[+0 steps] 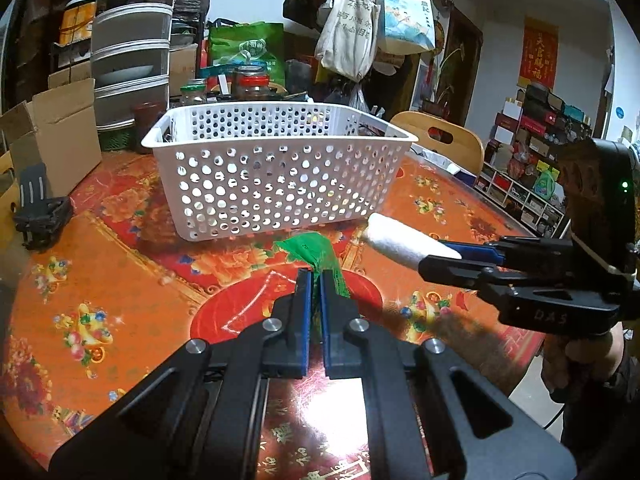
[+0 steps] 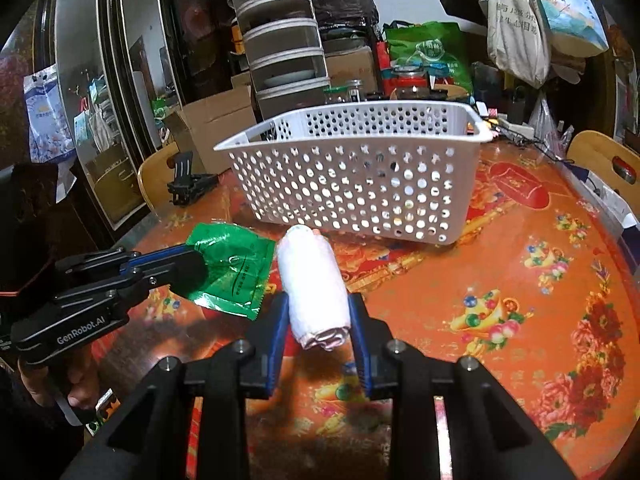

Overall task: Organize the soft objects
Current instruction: 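Lift the green packet and white towel and carry them over the basket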

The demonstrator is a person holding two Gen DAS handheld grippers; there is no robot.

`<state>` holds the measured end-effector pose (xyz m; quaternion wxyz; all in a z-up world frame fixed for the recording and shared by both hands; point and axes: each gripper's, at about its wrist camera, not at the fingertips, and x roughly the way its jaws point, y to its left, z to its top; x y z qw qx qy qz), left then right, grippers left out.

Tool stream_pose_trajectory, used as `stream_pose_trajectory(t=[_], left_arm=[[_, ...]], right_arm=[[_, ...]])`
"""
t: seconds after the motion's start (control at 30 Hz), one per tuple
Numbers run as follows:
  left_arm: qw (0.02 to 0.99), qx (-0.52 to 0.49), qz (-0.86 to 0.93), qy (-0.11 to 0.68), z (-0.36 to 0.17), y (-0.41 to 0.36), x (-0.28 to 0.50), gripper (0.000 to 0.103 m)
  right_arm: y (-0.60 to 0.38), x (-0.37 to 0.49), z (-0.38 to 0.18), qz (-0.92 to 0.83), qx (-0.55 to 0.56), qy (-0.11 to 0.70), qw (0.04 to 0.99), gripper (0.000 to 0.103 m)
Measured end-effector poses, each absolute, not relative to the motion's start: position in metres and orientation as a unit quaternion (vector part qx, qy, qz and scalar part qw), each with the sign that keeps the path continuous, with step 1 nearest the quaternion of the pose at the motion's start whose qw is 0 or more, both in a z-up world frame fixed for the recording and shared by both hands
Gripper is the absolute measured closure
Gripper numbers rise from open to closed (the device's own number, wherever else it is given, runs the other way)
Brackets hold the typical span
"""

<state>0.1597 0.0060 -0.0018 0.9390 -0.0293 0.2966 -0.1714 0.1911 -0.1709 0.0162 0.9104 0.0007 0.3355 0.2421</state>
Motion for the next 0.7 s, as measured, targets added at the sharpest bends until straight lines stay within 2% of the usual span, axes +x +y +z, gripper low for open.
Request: stream_pose_trajectory(t=[0.7], left_arm=[[0.958, -0.038, -0.142, 0.245, 0.061, 0.026, 0.161, 0.099]], right_arm=[[-0.178, 0.196, 0.068, 0.224, -0.008, 0.289, 0.931, 0.075]])
